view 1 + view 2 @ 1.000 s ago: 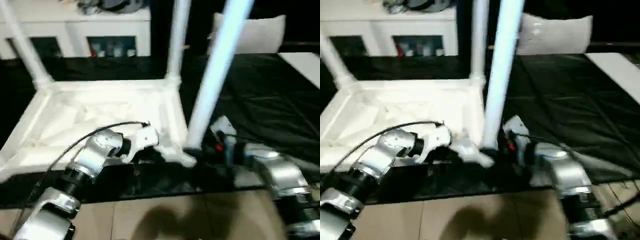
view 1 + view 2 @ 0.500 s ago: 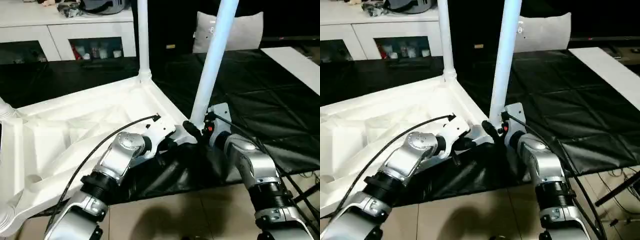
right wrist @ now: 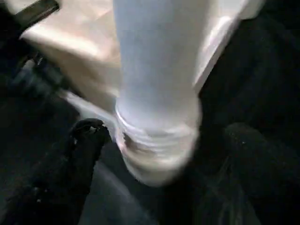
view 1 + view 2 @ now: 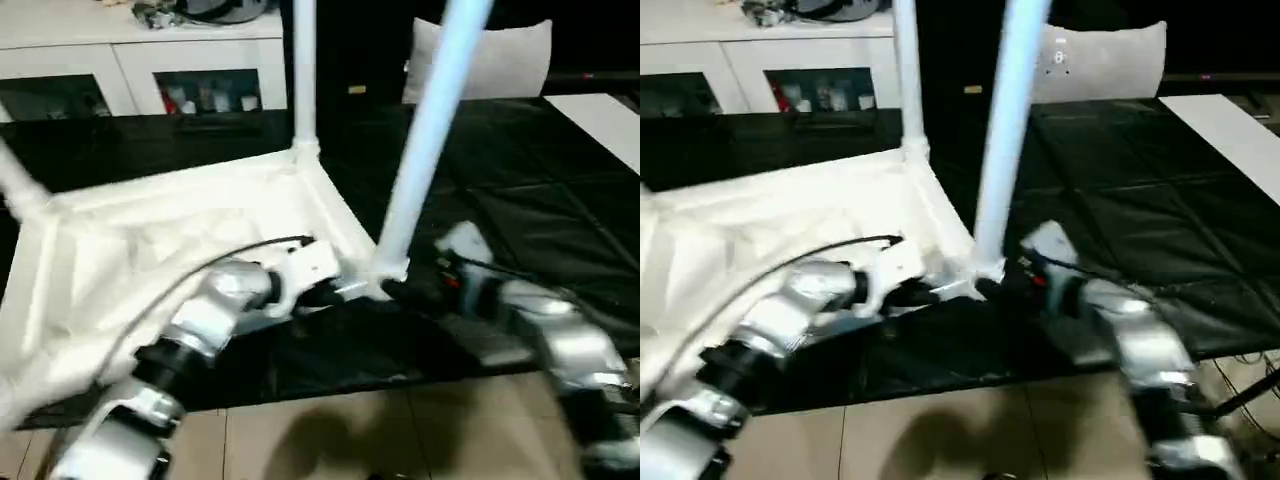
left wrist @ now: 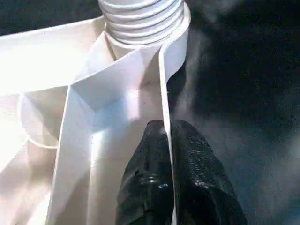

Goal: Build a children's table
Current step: Rotate leg to tighten

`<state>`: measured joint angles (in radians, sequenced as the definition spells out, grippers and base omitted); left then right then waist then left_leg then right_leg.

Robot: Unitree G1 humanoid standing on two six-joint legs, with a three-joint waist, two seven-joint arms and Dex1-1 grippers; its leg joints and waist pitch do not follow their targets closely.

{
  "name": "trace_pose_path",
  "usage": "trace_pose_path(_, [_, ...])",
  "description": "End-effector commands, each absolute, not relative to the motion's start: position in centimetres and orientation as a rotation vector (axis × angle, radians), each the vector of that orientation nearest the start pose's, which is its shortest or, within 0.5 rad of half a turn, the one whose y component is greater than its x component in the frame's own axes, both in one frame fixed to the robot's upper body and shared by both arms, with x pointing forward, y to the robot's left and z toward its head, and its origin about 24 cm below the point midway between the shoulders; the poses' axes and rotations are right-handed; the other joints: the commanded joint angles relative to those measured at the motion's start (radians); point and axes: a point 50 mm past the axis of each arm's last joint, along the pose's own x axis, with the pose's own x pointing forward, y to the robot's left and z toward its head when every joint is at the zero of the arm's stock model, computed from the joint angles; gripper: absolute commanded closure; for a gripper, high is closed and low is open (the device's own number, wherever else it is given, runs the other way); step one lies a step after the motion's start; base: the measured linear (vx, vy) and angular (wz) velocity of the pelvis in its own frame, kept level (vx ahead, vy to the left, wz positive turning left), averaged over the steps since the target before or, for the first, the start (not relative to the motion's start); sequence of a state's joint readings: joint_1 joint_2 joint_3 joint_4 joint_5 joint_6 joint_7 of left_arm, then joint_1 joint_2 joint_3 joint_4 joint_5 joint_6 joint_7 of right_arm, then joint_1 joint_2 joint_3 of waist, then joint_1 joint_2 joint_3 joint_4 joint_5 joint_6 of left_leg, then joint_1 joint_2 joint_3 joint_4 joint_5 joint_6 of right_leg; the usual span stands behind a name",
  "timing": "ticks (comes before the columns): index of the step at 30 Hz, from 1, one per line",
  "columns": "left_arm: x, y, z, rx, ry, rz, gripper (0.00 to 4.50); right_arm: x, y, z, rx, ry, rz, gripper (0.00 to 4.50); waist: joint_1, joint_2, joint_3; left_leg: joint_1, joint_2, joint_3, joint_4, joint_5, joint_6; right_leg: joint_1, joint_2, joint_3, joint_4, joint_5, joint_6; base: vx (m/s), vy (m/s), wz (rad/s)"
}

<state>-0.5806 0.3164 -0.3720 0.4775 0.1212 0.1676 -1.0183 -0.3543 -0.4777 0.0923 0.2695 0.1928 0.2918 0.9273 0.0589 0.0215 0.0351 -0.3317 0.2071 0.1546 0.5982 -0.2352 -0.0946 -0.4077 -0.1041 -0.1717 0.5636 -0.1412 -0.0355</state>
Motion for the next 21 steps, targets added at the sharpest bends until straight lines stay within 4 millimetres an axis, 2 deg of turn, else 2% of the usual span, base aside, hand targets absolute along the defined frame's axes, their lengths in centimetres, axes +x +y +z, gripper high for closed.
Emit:
trace_pose_path(1, [30.7, 10.0, 4.5, 0.621, 0.443, -1.391, 4.50, 29.1, -18.5, 6.8, -0.269, 0.341, 1.032, 0.06, 0.007, -0.013, -0.061, -0.017, 0.022, 0.004, -0.066, -0.087, 0.108, 0.073, -0.058, 0.065, -0.061, -0.327, -0.115, 0.000, 0.000, 0.00])
trace_pose_path(5, [30.2, 10.4, 4.7, 0.642, 0.448, -1.502, 4.50, 28.9, -18.5, 7.1, -0.278, 0.340, 1.114, 0.06, 0.012, -0.014, -0.063, -0.017, 0.027, 0.005, -0.065, -0.064, 0.115, 0.071, -0.059, 0.069, -0.052, -0.288, -0.138, 0.000, 0.000, 0.00])
trace_pose_path(6, [30.1, 10.5, 4.7, 0.647, 0.448, -1.523, 4.50, 28.9, -18.5, 7.1, -0.277, 0.339, 1.126, 0.06, 0.018, -0.013, -0.064, -0.015, 0.027, 0.005, -0.064, -0.055, 0.119, 0.070, -0.059, 0.069, -0.051, -0.272, -0.145, 0.000, 0.000, 0.00])
trace_pose_path(7, [29.7, 10.6, 4.7, 0.655, 0.456, -1.590, 4.50, 28.8, -18.3, 7.2, -0.281, 0.329, 1.168, 0.06, 0.019, -0.017, -0.064, -0.015, 0.029, 0.006, -0.064, -0.051, 0.120, 0.070, -0.059, 0.070, -0.048, -0.263, -0.150, 0.000, 0.000, 0.00])
trace_pose_path(8, [29.6, 10.6, 4.8, 0.656, 0.461, -1.616, 4.50, 28.8, -18.1, 7.3, -0.284, 0.324, 1.191, 0.06, 0.027, -0.015, -0.064, -0.013, 0.031, 0.007, -0.065, -0.044, 0.123, 0.068, -0.060, 0.072, -0.045, -0.256, -0.157, 0.000, 0.000, 0.00])
trace_pose_path(9, [29.6, 10.6, 4.8, 0.656, 0.461, -1.616, 4.50, 28.8, -18.1, 7.3, -0.284, 0.324, 1.191, 0.06, 0.030, -0.014, -0.063, -0.011, 0.031, 0.009, -0.064, -0.048, 0.120, 0.067, -0.060, 0.072, -0.046, -0.258, -0.158, 0.000, 0.000, 0.00])
trace_pose_path(10, [29.5, 10.5, 4.8, 0.662, 0.457, -1.635, 4.50, 28.8, -18.1, 7.2, -0.291, 0.321, 1.202, 0.32, 0.034, -0.017, -0.063, -0.012, 0.032, 0.009, -0.065, -0.052, 0.116, 0.067, -0.060, 0.072, -0.046, -0.267, -0.157, 0.000, 0.000, 0.00])
trace_pose_path(14, [29.2, 10.2, 5.2, 0.669, 0.457, -1.702, 4.50, 28.4, -17.6, 6.9, -0.297, 0.332, 1.269, 0.42, 0.038, -0.018, -0.062, -0.012, 0.031, 0.009, -0.068, -0.064, 0.098, 0.070, -0.061, 0.073, -0.049, -0.298, -0.138, 0.000, 0.000, 0.00])
trace_pose_path(16, [29.2, 10.0, 5.3, 0.666, 0.451, -1.723, 4.50, 28.1, -17.4, 6.7, -0.266, 0.354, 1.310, 0.81, 0.039, -0.019, -0.062, -0.012, 0.031, 0.009, -0.068, -0.067, 0.098, 0.070, -0.061, 0.073, -0.049, -0.300, -0.138, 0.000, 0.000, 0.00])
trace_pose_path(18, [29.2, 10.0, 5.3, 0.665, 0.447, -1.731, 4.50, 27.9, -17.4, 6.5, -0.249, 0.372, 1.333, 0.83, 0.041, -0.019, -0.062, -0.013, 0.031, 0.009, -0.066, -0.064, 0.100, 0.070, -0.060, 0.073, -0.048, -0.295, -0.139, 0.000, 0.000, 0.00])
trace_pose_path(21, [29.2, 9.9, 5.3, 0.662, 0.447, -1.737, 4.50, 27.8, -17.4, 6.4, -0.228, 0.386, 1.349, 1.18, 0.046, -0.020, -0.062, -0.013, 0.030, 0.010, -0.066, -0.062, 0.098, 0.069, -0.061, 0.074, -0.049, -0.306, -0.134, 0.000, 0.000, 0.00])
